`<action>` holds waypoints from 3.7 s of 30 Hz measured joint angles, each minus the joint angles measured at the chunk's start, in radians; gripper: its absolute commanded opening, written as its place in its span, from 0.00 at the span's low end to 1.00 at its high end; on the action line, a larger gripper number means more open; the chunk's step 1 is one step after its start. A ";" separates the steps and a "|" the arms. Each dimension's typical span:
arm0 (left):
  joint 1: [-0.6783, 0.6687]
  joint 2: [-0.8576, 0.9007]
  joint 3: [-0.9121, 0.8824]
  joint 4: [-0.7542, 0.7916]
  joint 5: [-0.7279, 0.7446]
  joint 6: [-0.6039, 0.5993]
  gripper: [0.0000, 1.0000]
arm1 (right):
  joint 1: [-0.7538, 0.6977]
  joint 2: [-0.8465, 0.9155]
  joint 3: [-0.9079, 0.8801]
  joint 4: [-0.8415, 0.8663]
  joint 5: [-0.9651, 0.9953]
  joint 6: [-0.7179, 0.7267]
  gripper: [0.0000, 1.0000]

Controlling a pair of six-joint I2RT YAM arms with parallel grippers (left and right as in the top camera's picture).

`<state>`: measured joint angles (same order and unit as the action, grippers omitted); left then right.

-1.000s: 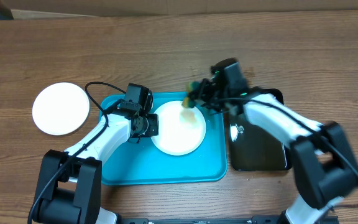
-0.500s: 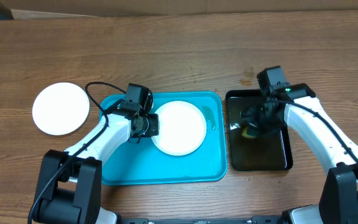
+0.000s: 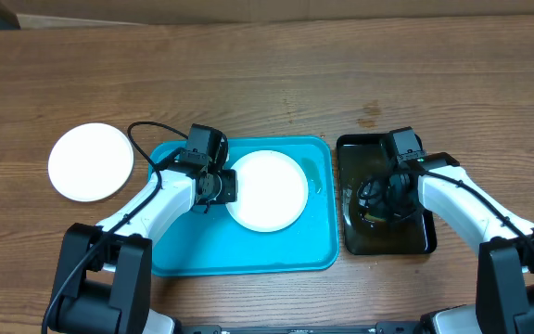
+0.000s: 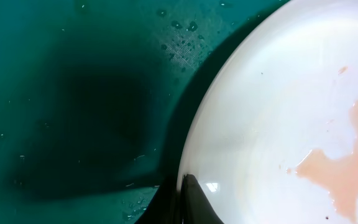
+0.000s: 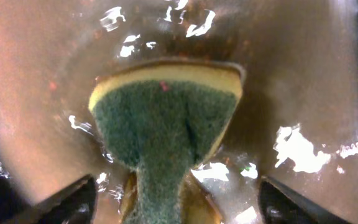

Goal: Clean dirty plates on tray and stack at the side
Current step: 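Return the sponge to the black tray and rub it in water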

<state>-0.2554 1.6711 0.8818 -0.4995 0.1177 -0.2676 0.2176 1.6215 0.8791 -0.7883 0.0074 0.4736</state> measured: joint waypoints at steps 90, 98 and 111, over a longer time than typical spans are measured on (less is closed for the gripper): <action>0.000 0.001 0.000 -0.050 -0.001 0.084 0.11 | 0.000 0.009 0.013 0.089 -0.030 -0.139 0.32; -0.001 0.001 0.000 -0.025 0.008 0.114 0.04 | -0.001 0.008 -0.008 0.027 -0.060 -0.135 0.04; -0.005 0.001 0.000 -0.018 -0.002 0.122 0.04 | -0.001 -0.031 0.279 -0.341 -0.098 -0.134 0.04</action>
<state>-0.2604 1.6718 0.8822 -0.5171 0.1162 -0.1452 0.2165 1.5906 1.1580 -1.1290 -0.0910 0.3397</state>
